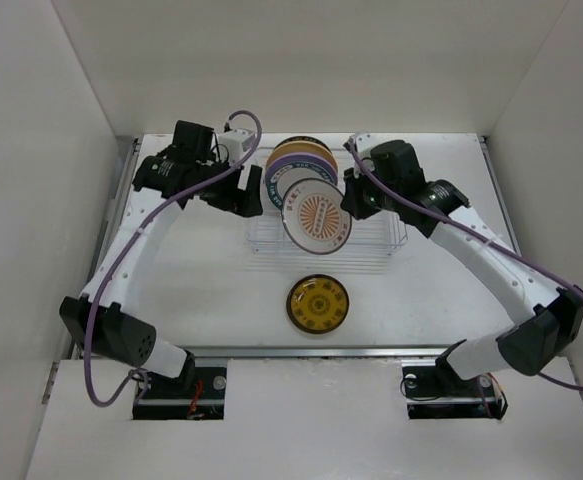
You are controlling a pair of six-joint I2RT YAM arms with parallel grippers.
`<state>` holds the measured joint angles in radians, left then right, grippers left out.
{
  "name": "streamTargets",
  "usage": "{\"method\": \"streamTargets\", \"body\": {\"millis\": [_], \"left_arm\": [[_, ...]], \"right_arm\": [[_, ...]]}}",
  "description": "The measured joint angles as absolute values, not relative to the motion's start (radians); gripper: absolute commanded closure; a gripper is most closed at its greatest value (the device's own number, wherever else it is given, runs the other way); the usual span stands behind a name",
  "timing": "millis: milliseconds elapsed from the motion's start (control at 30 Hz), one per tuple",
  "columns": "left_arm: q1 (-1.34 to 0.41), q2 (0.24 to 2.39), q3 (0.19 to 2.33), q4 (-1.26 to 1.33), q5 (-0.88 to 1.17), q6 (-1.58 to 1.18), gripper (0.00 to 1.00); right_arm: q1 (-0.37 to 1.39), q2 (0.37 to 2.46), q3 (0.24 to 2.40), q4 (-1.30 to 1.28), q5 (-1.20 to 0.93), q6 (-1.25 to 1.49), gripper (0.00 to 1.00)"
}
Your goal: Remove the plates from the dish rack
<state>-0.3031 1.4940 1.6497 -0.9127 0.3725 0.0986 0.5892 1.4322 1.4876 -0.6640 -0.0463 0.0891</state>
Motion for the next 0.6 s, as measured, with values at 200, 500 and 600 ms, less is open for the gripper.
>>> {"method": "streamTargets", "body": {"millis": [200, 500, 600], "left_arm": [[-0.39, 1.482, 1.596, -0.888, 0.513, 0.179, 0.18], [-0.418, 1.63, 1.601, -0.896, 0.535, 0.198, 0.27], [-0.451, 1.642, 1.627, -0.92, 0.555, 0.198, 0.61]], "right_arm": [[0.59, 1.343, 1.346, -0.635, -0.162, 0.122, 1.0], [0.59, 1.251, 1.229, -0.537, -0.262, 0.191, 1.0], [0.59, 1.235, 1.186, -0.51, -0.274, 0.206, 1.0]]}}
